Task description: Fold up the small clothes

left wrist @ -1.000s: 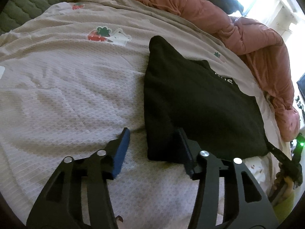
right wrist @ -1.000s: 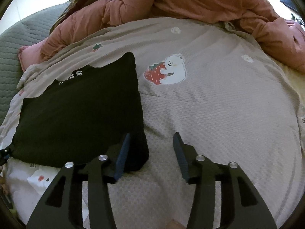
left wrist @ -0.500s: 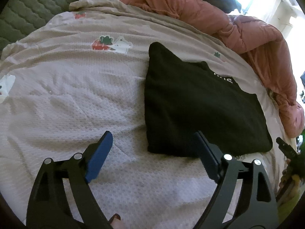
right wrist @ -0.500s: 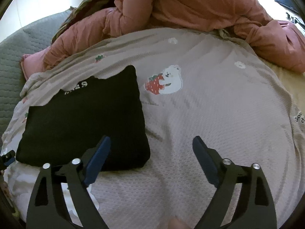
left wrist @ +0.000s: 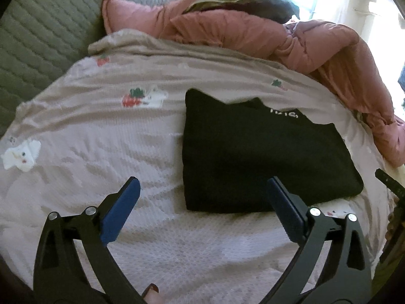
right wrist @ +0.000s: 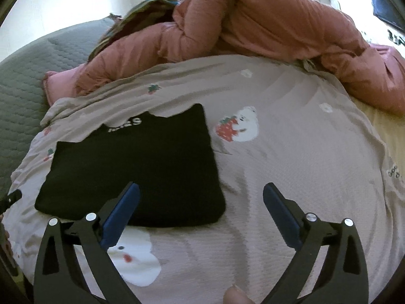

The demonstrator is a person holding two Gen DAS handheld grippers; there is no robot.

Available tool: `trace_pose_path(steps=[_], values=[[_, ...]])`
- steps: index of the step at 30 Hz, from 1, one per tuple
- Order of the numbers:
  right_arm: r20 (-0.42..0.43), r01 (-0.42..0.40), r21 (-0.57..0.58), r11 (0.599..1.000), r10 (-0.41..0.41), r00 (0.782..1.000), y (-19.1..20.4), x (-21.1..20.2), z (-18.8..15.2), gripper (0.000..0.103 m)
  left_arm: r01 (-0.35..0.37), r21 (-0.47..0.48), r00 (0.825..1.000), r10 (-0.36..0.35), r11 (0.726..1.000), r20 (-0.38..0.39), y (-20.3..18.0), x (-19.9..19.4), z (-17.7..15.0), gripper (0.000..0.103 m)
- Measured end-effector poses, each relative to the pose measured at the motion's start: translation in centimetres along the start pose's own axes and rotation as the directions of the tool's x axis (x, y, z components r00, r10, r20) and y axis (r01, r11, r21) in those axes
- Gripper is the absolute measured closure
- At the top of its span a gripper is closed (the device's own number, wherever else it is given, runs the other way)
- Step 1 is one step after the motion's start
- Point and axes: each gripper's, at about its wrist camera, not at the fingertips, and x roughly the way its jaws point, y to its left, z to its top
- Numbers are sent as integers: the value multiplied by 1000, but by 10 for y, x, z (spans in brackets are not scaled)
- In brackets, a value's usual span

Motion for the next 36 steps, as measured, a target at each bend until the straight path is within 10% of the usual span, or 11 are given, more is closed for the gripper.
trace_pose_path(steps=[36], values=[[-84,-196,-365,910,177,981,175,4,-25,5,-54,-68,998,56,996,30,47,1,0,10]])
